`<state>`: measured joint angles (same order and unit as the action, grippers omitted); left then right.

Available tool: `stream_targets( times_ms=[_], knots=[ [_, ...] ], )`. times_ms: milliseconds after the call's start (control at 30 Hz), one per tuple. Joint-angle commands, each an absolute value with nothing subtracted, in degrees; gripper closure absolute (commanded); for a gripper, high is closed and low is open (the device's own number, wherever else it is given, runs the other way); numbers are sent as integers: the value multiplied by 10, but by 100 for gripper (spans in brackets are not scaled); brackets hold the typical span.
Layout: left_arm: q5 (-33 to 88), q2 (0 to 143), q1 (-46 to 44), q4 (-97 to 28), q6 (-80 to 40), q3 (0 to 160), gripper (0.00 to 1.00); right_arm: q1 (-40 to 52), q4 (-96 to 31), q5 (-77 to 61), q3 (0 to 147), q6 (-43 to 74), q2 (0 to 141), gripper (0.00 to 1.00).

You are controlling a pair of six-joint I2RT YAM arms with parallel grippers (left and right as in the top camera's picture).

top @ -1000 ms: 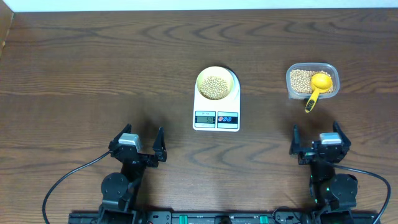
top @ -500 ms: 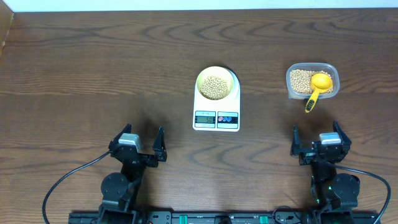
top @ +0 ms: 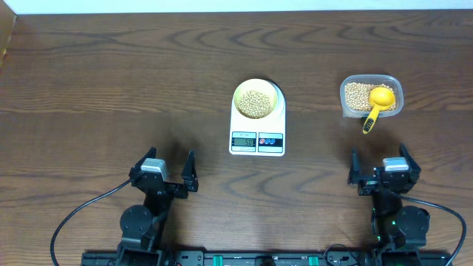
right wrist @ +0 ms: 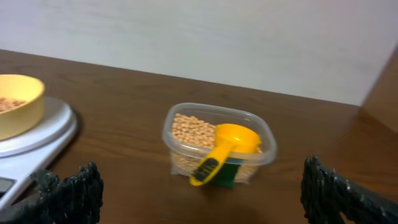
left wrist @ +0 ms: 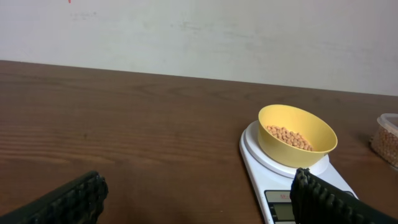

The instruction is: Scoop item into bowl and weigh 50g on scale

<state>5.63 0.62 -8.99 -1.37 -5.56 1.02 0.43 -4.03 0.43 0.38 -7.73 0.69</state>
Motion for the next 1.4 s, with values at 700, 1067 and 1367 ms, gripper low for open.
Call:
stream_targets(
  times_ms=[700, 1067, 1367],
  knots=[
    [64, 2, -86, -36, -48, 2, 4, -55, -42, 11, 3, -46, 3, 1],
    [64, 2, -86, -36, -48, 2, 4, -55, -42, 11, 3, -46, 3, 1],
    [64, 2, -86, -36, -48, 2, 4, -55, -42, 11, 3, -46, 3, 1]
  ],
)
